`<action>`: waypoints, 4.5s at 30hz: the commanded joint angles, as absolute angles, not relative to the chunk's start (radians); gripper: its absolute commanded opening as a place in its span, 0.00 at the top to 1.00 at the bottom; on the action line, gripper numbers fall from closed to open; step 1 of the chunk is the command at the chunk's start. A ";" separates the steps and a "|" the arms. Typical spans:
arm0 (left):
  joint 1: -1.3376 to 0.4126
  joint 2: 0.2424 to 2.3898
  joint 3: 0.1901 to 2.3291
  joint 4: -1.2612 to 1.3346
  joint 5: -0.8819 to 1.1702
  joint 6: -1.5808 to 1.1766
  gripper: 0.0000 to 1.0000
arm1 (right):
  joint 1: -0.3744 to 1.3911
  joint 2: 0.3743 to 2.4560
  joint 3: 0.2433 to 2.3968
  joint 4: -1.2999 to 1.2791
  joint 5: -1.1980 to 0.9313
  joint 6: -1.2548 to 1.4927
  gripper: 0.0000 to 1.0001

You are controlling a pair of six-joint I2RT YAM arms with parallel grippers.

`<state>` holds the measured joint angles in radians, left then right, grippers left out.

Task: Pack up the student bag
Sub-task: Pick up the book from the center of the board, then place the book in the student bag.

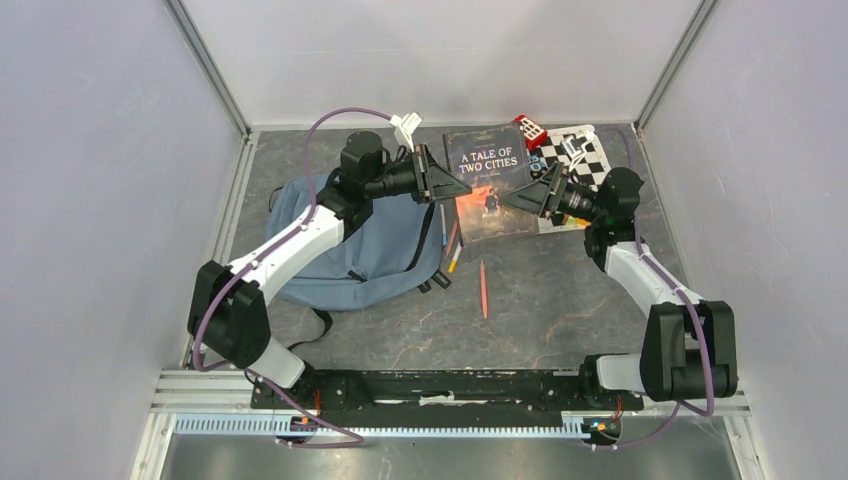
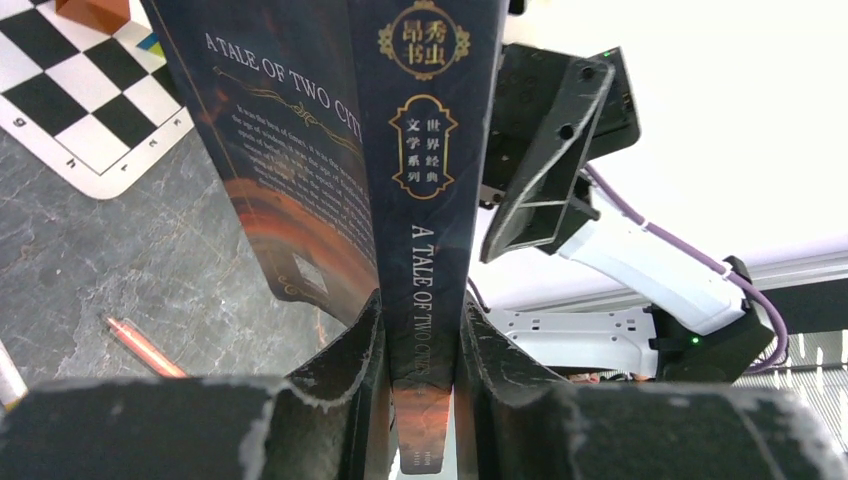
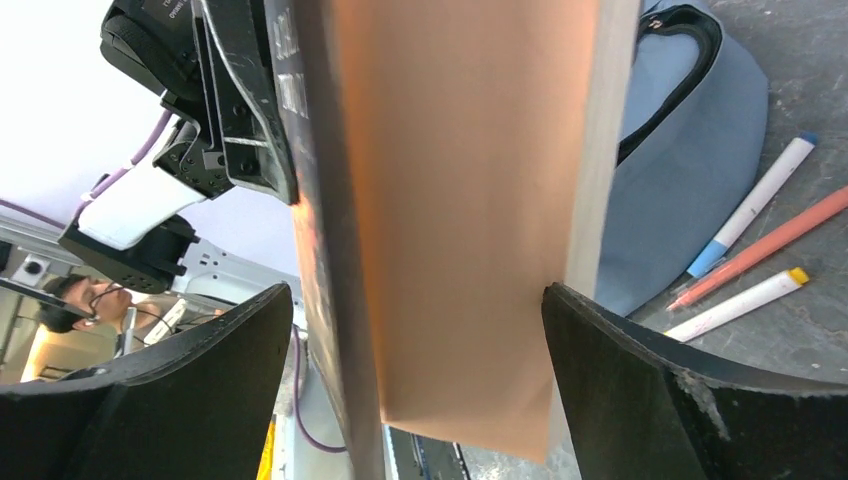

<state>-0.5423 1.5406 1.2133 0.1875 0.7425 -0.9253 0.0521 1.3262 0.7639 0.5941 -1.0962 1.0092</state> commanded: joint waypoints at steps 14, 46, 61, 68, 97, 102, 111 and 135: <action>-0.540 1.380 1.355 0.289 0.779 -0.917 0.98 | 0.104 1.351 0.748 0.816 -1.217 1.156 0.02; -0.511 1.376 1.306 -0.075 0.703 -0.682 0.92 | 0.134 1.271 0.899 0.616 -1.074 1.034 0.97; -0.507 1.585 1.375 -0.585 0.185 -0.469 0.00 | 0.137 1.207 1.068 -0.274 -0.448 0.521 1.00; -0.520 1.743 1.478 -0.624 0.123 -0.449 0.00 | 0.140 1.198 1.095 -0.359 -0.361 0.482 1.00; -0.545 1.794 1.531 -0.758 -0.084 -0.357 0.97 | 0.200 1.204 1.114 -0.302 -0.330 0.578 1.00; -0.540 1.646 1.562 -0.778 -0.184 -0.316 0.98 | 0.305 1.235 1.115 -0.208 -0.292 0.694 1.00; -0.502 1.536 1.612 -0.950 -0.247 -0.273 0.98 | 0.532 1.440 1.250 -0.136 -0.271 0.811 1.00; -0.328 1.475 1.636 -0.930 0.037 -0.272 0.98 | 0.718 1.842 1.464 0.104 -0.381 1.098 1.00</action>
<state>-0.3500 1.5097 1.5829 -0.9482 -0.0357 -0.3000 0.7048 1.8286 1.3209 -0.1345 -0.3126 1.0351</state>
